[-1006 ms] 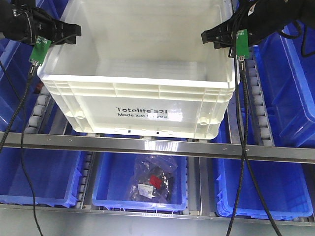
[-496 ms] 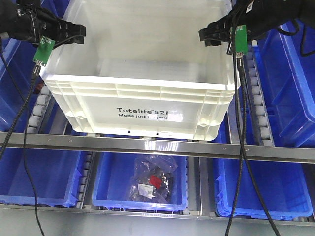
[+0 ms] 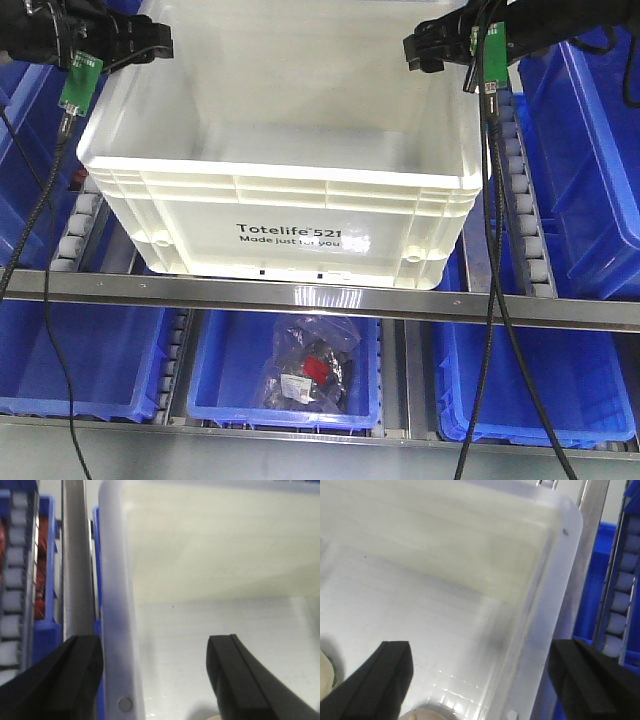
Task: Place moving items into box and shelve
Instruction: 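Open both grippers to release the tote rims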
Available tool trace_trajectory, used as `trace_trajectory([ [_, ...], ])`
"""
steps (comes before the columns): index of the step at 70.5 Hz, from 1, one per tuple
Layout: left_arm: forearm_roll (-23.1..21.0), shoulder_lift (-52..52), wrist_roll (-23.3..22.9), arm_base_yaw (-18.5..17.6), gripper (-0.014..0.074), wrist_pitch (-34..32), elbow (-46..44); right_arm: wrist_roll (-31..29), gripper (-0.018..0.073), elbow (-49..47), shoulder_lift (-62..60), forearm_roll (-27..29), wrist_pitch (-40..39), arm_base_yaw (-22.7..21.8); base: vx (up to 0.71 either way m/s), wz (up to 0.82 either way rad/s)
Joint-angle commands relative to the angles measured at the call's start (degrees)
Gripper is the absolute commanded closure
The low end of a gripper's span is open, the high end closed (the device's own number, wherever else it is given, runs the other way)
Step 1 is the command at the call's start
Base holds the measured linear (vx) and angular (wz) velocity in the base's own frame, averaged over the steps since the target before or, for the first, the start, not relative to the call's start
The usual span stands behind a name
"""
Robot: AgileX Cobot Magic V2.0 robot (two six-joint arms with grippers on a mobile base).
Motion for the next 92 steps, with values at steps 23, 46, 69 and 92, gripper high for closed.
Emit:
trace_trajectory([
  [23,1.52,-5.35,-0.52,-0.41,0.0029,1.31,-1.89,0.31,-0.0017,-2.2,-5.86,-1.35,-3.47,-0.01,0.0,0.0],
  [46,1.1,-5.35,1.49,-0.41,0.0029,10.9,-1.89,0.25,-0.0017,-2.0,-6.5,-1.6,4.75,-0.01,0.0,0.0],
  [69,3.58,-6.97,-1.24,0.24,0.0029,7.97,-1.84,0.69,-0.0015,17.56,-17.27,-1.42,-13.44,-0.01,0.0,0.0],
  [92,6.61,-14.26,-2.56,0.2,0.0031,5.26,2.98,1.44,-0.0015,32.55,-27.66,-1.37,-25.95,-0.01,0.0,0.0],
])
